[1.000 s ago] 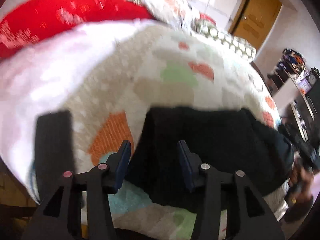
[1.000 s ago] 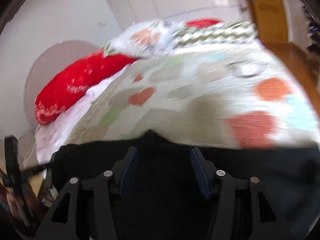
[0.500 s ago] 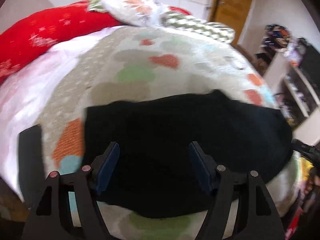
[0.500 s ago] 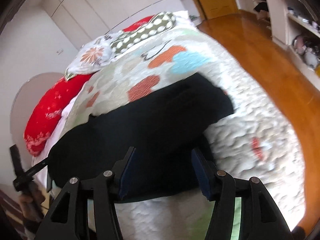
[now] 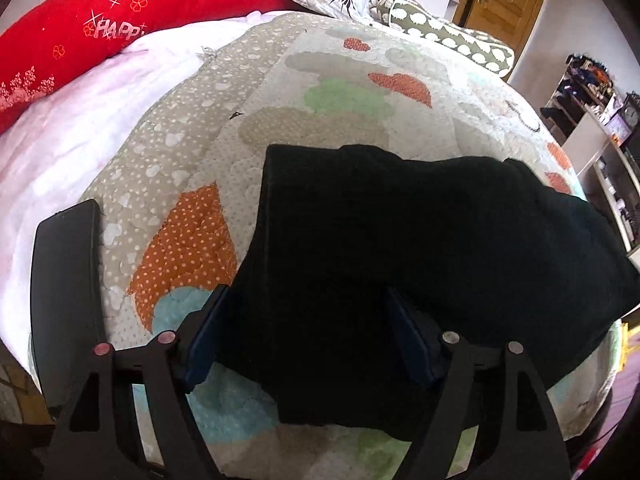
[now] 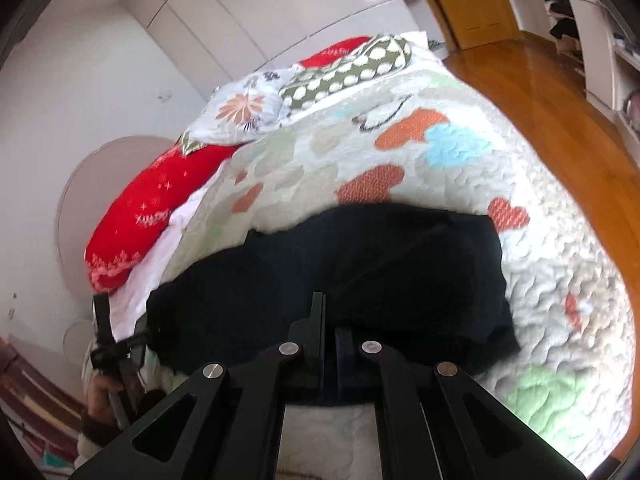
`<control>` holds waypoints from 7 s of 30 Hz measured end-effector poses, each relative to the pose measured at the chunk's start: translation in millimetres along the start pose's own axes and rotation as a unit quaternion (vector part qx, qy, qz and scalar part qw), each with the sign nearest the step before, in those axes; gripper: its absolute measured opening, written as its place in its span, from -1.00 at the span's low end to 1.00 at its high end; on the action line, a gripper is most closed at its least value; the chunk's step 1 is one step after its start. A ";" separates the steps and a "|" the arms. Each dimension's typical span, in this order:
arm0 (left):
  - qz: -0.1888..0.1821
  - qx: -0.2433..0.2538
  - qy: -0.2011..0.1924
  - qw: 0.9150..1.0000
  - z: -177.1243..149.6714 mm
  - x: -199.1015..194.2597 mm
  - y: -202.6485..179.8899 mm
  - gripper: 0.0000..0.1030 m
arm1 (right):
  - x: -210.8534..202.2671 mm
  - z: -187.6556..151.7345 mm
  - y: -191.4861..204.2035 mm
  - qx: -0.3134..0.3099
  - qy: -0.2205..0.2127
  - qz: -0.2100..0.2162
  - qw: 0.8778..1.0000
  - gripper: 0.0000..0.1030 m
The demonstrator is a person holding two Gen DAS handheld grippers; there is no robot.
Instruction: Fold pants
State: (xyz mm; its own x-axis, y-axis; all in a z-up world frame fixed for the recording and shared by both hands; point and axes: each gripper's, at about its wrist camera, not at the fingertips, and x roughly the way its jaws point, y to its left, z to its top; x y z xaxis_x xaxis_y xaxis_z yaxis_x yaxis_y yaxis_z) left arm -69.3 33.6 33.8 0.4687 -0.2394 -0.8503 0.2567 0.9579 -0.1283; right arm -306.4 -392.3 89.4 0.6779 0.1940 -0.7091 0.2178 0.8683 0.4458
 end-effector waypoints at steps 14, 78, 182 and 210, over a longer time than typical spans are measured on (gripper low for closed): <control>-0.067 -0.064 -0.017 0.996 -2.7 -49.3 24.6 0.63 | -7.4 -22.4 -11.9 0.005 0.039 0.014 0.999 -0.06; -0.019 0.091 -0.068 0.993 -2.2 -36.8 -115.9 0.35 | 10.7 10.4 -11.5 -0.049 -0.018 -0.112 0.992 -0.22; -0.117 0.144 0.004 0.983 14.2 14.7 -182.8 -0.70 | 60.2 4.7 68.6 -0.107 0.013 0.010 0.994 0.13; -0.047 0.075 -0.021 0.996 15.6 20.6 -139.8 -0.22 | 123.3 -4.9 124.9 -0.218 0.050 -0.016 0.975 -0.01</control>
State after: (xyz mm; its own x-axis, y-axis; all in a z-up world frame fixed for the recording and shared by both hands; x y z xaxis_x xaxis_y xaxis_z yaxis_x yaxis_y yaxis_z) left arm -82.4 -107.7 42.2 0.4701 -0.3364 -0.8160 0.4236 0.8971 -0.1257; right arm -199.1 -257.8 55.0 0.5994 0.1882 -0.7780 -0.0964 0.9819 0.1633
